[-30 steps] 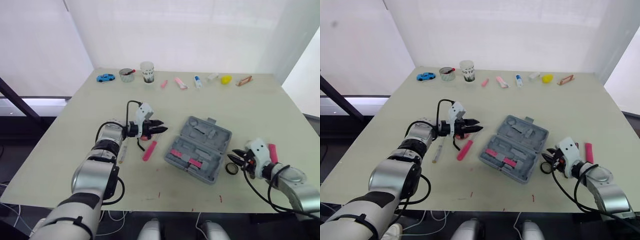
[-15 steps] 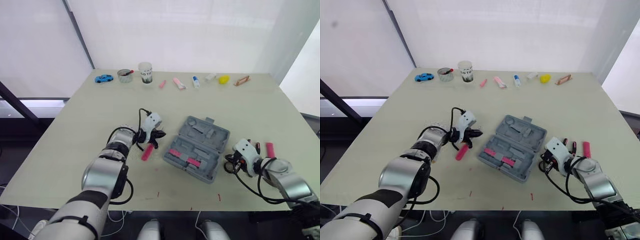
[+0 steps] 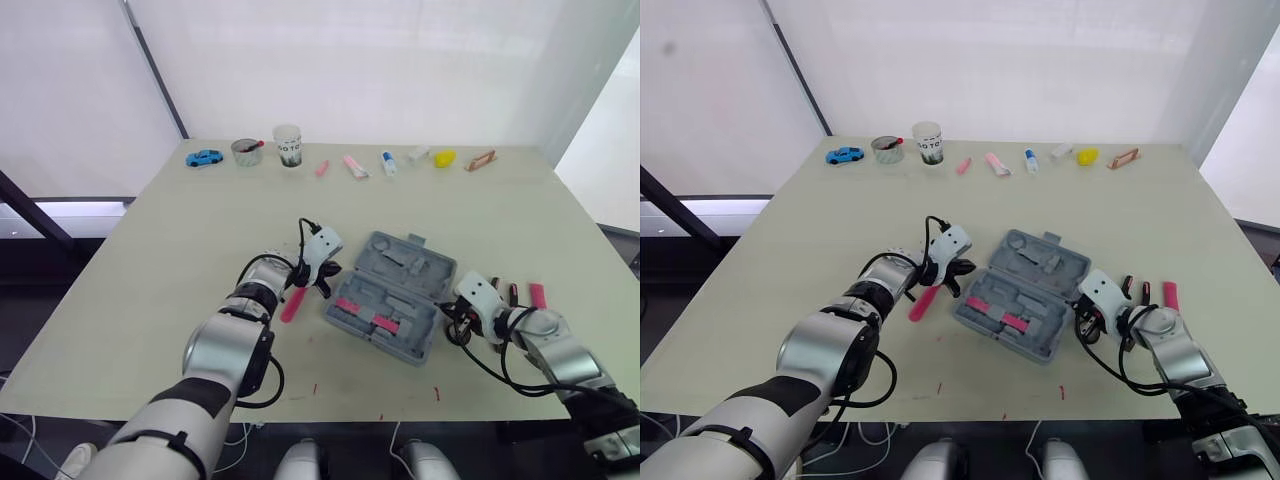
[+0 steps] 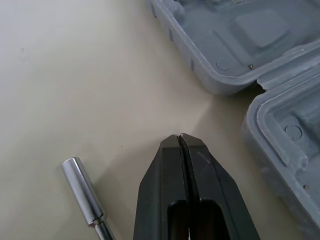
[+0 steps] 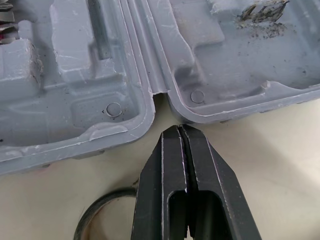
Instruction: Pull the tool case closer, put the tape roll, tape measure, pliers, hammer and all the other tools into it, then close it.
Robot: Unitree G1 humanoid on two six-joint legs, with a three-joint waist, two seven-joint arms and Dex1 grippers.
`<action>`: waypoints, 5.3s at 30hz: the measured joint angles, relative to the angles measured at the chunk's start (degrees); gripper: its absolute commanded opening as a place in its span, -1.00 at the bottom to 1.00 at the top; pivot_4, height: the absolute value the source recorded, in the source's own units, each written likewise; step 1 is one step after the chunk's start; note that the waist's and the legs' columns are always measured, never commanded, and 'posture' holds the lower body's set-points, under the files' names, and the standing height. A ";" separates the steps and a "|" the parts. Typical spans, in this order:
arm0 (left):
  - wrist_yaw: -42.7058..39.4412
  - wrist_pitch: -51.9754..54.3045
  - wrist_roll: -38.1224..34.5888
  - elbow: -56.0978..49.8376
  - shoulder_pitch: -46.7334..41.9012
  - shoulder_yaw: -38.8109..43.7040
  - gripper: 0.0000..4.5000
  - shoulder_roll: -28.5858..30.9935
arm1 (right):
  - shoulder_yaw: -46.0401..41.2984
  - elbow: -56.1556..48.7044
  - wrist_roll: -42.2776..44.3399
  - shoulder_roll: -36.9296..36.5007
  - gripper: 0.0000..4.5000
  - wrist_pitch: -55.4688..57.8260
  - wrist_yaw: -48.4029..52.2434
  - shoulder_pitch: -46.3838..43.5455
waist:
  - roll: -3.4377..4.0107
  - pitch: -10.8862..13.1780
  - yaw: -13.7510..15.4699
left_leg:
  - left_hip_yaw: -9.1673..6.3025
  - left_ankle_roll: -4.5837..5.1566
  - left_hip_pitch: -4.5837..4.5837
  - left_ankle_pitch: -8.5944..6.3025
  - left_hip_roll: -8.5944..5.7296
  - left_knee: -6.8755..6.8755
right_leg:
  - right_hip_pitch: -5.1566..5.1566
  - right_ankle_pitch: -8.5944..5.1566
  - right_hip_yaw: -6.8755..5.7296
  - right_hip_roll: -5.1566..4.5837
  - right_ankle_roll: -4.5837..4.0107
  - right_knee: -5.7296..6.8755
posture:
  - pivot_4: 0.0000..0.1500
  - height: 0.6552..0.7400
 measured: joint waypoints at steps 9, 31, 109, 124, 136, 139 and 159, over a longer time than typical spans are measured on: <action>-0.20 0.11 0.86 -0.05 -0.02 0.01 -0.97 0.26 | 0.86 7.05 -2.29 2.54 -1.00 -5.60 1.48 -4.27 | 0.00 0.00 -0.12 | 0.01 -0.01 0.04 0.01 0.00 0.00 | 0.00 0.00 0.02 0.01 -0.01 0.05 | 1.00 1.00; -4.31 1.39 1.08 -0.31 -0.01 0.31 -0.97 1.82 | 1.59 14.90 -4.00 3.47 -1.00 -18.66 6.53 -6.28 | 0.00 0.00 -0.28 | 0.08 -0.02 0.08 0.01 0.00 0.00 | 0.00 0.01 0.08 0.01 -0.01 0.06 | 1.00 1.00; -28.25 38.51 -20.25 -65.42 38.40 -6.80 -0.97 16.99 | -0.06 -5.66 -0.12 1.04 -1.00 -14.22 12.40 12.19 | 0.11 -0.07 0.09 | 0.07 -0.01 0.17 0.01 0.02 0.12 | 0.06 0.01 0.18 0.01 -0.02 0.18 | 1.00 1.00; -29.21 37.21 -21.96 -65.94 39.39 -9.13 -0.97 18.70 | -0.13 -6.14 0.51 1.05 -1.00 -13.35 9.96 12.74 | 0.12 -0.07 0.25 | 0.10 0.00 0.17 0.01 0.02 0.19 | 0.08 0.01 0.22 0.02 -0.02 0.19 | 1.00 1.00; -31.37 31.08 -19.82 -61.03 35.04 -13.68 -0.97 18.83 | -0.24 -8.68 1.44 -0.03 -1.00 -11.04 9.92 15.18 | 0.29 -0.19 0.76 | 0.04 0.01 0.18 0.02 0.00 0.39 | 0.19 0.02 0.25 0.06 0.00 0.21 | 1.00 1.00; -32.36 29.39 -18.83 -60.81 34.49 -14.66 -0.97 19.35 | -0.28 -10.15 2.15 -0.36 -1.00 -10.24 9.95 16.34 | 0.32 -0.21 0.68 | 0.05 0.02 0.18 0.02 0.00 0.39 | 0.18 0.01 0.27 0.06 -0.01 0.20 | 1.00 1.00; -35.28 28.93 -18.45 -62.62 35.59 -16.11 -0.97 20.52 | -1.84 -12.67 4.00 -1.60 -1.00 -8.59 9.07 18.92 | 0.40 -0.28 0.26 | 0.04 0.02 0.18 0.01 0.01 0.39 | 0.18 0.01 0.28 0.08 0.00 0.19 | 1.00 1.00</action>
